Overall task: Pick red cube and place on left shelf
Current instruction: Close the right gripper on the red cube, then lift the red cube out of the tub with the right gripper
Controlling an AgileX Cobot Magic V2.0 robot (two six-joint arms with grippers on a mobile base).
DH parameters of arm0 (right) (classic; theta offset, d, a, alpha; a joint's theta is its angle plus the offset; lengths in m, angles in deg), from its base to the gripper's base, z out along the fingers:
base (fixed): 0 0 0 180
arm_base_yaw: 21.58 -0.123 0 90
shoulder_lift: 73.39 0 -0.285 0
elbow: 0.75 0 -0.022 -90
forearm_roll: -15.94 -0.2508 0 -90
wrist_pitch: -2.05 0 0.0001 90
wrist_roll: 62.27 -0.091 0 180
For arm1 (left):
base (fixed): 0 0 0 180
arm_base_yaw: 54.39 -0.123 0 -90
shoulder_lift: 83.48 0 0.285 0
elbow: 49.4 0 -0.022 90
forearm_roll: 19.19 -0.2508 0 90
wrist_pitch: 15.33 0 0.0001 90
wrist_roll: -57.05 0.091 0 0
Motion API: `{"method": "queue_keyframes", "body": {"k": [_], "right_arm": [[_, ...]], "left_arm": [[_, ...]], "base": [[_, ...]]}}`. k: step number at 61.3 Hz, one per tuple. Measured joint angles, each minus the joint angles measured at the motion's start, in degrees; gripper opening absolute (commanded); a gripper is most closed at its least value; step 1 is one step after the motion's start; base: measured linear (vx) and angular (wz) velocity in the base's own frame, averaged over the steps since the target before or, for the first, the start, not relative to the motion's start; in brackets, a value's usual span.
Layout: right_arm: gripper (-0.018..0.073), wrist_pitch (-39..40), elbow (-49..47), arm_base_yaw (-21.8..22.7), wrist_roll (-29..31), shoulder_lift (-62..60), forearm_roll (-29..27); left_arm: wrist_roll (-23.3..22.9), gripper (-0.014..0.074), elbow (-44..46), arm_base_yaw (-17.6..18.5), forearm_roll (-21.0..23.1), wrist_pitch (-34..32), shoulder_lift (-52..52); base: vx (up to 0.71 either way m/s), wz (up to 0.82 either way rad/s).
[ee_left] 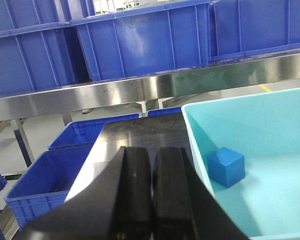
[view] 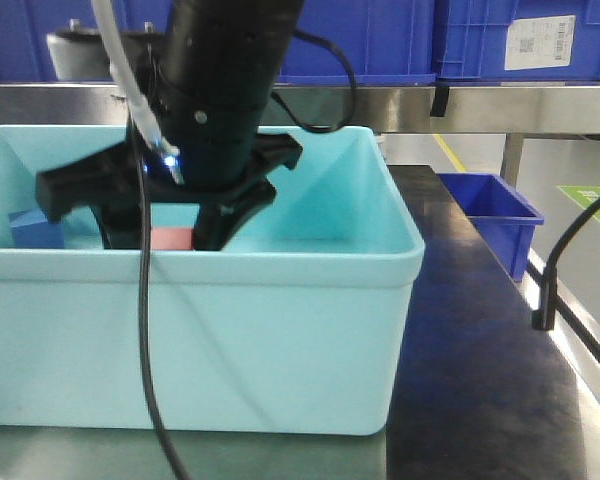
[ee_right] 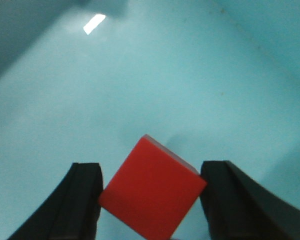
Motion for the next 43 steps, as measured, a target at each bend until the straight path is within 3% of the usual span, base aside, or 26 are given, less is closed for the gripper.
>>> {"method": "queue_keyframes", "body": {"k": [22, 43], "right_arm": [[0.0088, 5.2, 0.7, 0.0, 0.0, -10.6, 5.5], [0.0088, 15.8, 12.2, 3.6, 0.0, -23.8, 8.8]], "left_arm": [[0.0, 0.0106, 0.0, 0.0, 0.0, 0.0, 0.0], [0.0, 0.0106, 0.0, 0.0, 0.0, 0.0, 0.0]], "base": [[0.0, 0.0], [0.0, 0.0]]}}
